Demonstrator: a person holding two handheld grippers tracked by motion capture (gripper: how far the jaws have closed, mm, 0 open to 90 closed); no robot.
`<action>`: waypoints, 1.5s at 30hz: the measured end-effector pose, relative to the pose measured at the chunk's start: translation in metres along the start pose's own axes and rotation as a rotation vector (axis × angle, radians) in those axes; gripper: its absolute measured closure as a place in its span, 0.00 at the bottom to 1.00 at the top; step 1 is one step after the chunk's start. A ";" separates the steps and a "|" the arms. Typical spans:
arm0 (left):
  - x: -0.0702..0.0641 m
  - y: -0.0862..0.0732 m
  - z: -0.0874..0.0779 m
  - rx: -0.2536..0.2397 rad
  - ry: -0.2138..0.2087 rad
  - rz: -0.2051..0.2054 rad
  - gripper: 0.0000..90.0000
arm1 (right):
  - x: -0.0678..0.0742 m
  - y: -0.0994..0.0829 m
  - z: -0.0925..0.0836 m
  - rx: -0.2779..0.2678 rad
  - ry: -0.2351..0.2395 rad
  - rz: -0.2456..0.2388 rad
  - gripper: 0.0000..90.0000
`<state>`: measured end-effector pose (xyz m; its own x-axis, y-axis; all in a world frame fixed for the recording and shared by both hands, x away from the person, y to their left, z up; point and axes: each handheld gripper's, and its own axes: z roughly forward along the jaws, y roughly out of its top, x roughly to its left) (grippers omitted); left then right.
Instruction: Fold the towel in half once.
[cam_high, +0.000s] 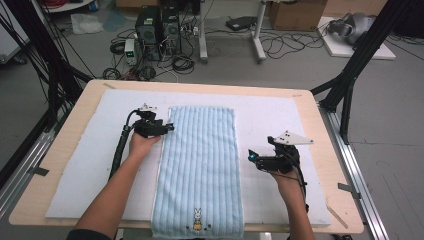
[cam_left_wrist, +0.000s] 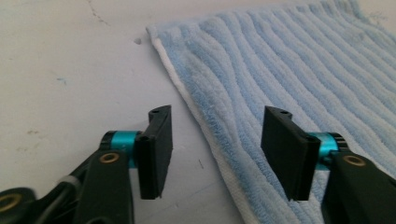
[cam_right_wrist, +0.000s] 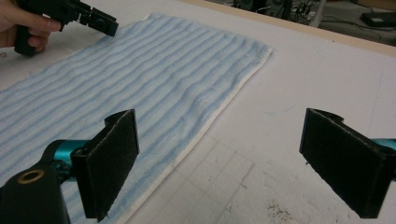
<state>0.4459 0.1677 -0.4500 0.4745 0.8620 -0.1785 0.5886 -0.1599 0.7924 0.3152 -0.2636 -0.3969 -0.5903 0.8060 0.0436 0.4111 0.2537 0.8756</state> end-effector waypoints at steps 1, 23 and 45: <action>-0.001 0.000 0.001 0.007 0.005 0.010 0.58 | 0.000 0.000 0.000 0.003 -0.001 0.001 0.12; -0.004 -0.003 0.001 0.021 -0.045 0.067 0.96 | -0.015 0.037 0.078 0.126 -0.026 0.042 0.46; 0.000 -0.003 0.001 0.020 -0.062 0.039 0.96 | -0.005 0.040 0.157 0.338 -0.034 0.024 0.93</action>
<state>0.4441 0.1675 -0.4530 0.5365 0.8235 -0.1842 0.5817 -0.2029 0.7877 0.4433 -0.1739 -0.4375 -0.5565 0.8298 0.0414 0.6349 0.3926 0.6654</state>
